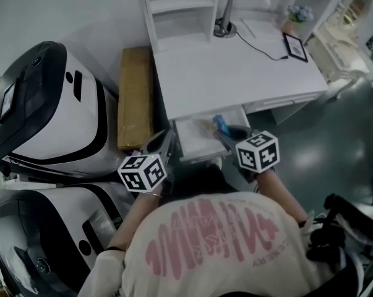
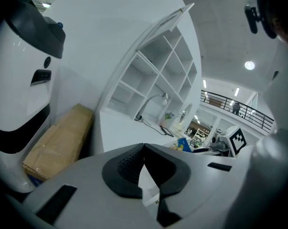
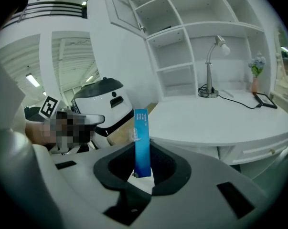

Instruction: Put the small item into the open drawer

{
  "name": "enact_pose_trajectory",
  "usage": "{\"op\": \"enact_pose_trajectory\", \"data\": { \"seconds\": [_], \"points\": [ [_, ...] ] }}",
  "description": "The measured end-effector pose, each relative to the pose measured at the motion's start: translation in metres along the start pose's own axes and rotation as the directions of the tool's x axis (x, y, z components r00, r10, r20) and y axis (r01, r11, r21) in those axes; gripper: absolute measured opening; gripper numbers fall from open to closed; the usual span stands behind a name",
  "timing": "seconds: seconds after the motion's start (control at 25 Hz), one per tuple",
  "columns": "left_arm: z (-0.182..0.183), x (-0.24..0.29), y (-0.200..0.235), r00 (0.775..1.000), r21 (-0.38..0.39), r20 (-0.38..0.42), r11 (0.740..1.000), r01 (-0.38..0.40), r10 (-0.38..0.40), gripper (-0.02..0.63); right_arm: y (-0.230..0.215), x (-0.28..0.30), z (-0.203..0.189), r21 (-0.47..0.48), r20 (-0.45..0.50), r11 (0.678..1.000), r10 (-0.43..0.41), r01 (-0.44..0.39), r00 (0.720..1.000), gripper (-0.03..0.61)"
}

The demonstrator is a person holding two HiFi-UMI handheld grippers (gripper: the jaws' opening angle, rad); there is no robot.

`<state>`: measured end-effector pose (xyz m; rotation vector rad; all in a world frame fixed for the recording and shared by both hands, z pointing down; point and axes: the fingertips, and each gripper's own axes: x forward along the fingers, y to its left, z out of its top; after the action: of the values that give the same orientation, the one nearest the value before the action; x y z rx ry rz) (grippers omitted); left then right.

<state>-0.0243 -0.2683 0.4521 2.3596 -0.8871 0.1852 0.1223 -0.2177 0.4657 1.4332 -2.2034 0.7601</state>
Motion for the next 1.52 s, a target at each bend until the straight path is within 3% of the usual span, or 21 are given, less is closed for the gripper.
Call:
{"op": "enact_pose_trajectory", "data": {
  "seconds": [0.44,0.88,1.24,1.4,1.52],
  "points": [
    [-0.029,0.023,0.037,0.991,-0.081,-0.071,0.990,-0.114,0.109,0.031,-0.025,0.065,-0.026,-0.173,-0.252,0.975,0.094,-0.140,0.963,0.086],
    [-0.059,0.035,0.052,0.982,-0.122,-0.135,0.981,-0.147,0.131,0.031,-0.043,0.097,-0.064,-0.195,-0.401,0.958,0.119,-0.212,0.908,0.086],
    [-0.066,0.036,0.063,0.977,-0.145,-0.146,0.974,-0.175,0.153,0.031,-0.046,0.124,-0.091,-0.309,-0.502,0.911,0.089,-0.274,0.860,0.087],
    [-0.070,0.035,0.065,0.976,-0.152,-0.152,0.972,-0.181,0.158,0.031,-0.059,0.128,-0.109,-0.304,-0.566,0.912,0.058,-0.274,0.822,0.087],
    [-0.074,0.034,0.067,0.973,-0.153,-0.161,0.970,-0.190,0.165,0.031,-0.062,0.133,-0.115,-0.294,-0.578,0.916,0.056,-0.272,0.814,0.089]
  ]
}}
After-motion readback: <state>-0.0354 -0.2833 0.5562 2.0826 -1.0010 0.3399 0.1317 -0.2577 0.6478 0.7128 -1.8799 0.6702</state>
